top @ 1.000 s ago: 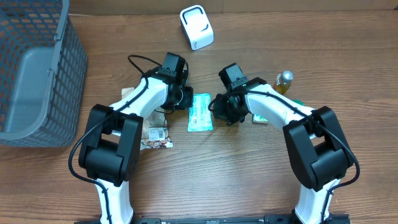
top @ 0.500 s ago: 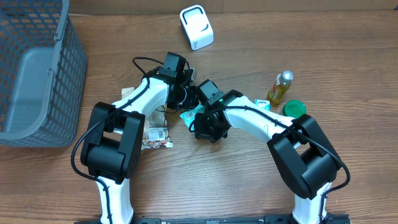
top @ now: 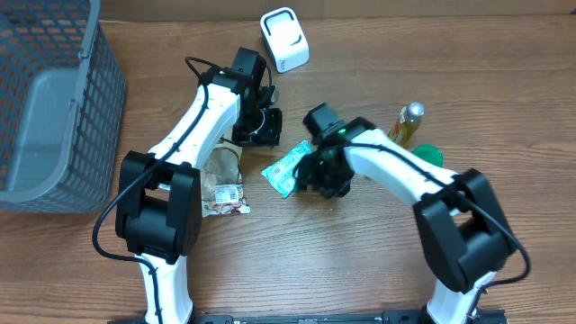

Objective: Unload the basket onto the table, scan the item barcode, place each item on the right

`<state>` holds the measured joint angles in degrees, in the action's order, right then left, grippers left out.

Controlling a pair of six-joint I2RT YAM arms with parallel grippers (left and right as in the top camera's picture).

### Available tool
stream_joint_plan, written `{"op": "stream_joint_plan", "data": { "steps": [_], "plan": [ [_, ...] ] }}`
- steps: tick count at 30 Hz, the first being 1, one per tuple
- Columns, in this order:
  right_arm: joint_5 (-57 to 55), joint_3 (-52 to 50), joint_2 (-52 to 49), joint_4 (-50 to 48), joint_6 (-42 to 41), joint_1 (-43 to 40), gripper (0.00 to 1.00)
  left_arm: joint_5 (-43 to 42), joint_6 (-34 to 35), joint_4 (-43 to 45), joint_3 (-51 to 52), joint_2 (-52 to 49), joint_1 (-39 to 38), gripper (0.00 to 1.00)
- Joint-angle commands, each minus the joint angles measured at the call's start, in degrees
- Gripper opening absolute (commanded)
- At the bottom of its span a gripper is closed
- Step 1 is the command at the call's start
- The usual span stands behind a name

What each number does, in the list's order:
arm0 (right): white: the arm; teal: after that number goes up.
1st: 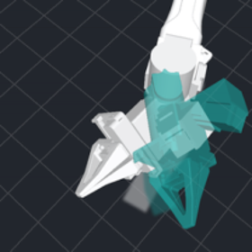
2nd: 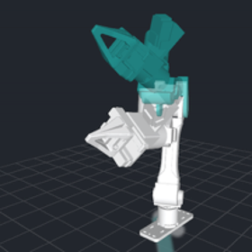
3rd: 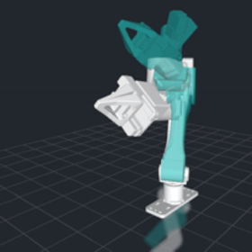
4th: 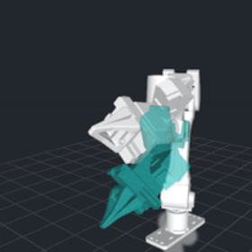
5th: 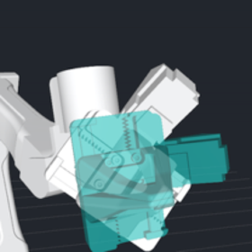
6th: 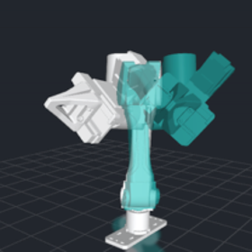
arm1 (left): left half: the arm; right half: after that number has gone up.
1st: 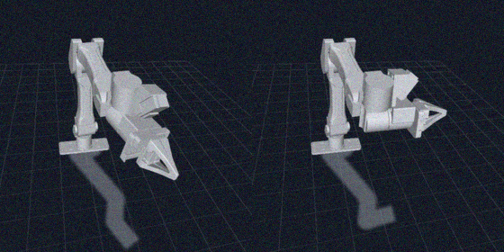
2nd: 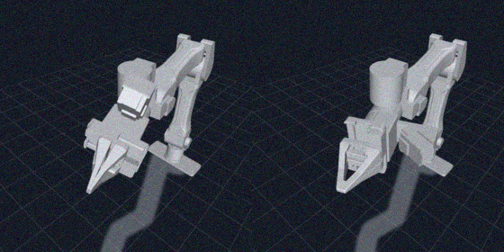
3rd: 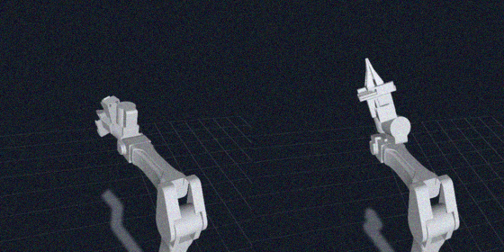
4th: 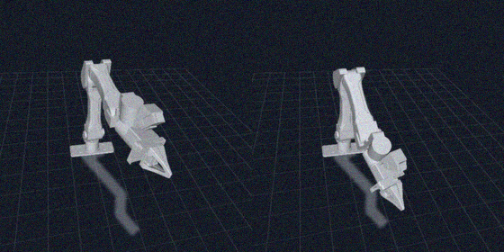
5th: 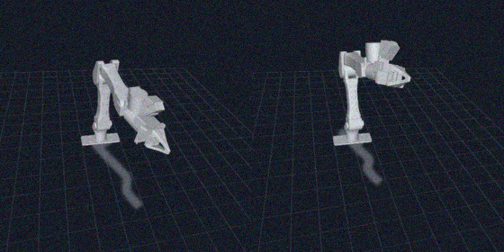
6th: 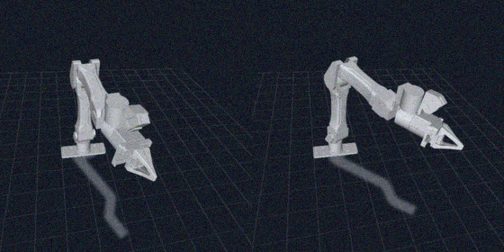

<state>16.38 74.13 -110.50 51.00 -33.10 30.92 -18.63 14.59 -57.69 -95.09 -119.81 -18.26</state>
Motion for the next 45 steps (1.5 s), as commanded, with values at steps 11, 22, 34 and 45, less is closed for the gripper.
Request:
{"op": "stream_joint_plan", "data": {
  "steps": [11,22,34,45],
  "plan": [
    [-2.1,1.7,2.3,-5.3,3.7,-5.7,0.75,10.2,-2.9,-6.1,1.9,-0.5,0.2,0.06],
    [-4.4,0.3,1.9,-9.0,3.6,-5.6,0.73,9.8,-3.5,-1.8,6.5,-0.5,-1.3,0.07],
    [-5.8,0.1,1.1,-10.9,2.9,-5.6,0.73,5.6,-3.5,3.9,8.4,-0.5,-4.9,0.05],
    [-5.8,0.1,-1.3,-12.1,3.0,-5.6,0.72,6.1,-3.2,2.4,9.2,-0.9,-5.0,0.04]
  ]
}}
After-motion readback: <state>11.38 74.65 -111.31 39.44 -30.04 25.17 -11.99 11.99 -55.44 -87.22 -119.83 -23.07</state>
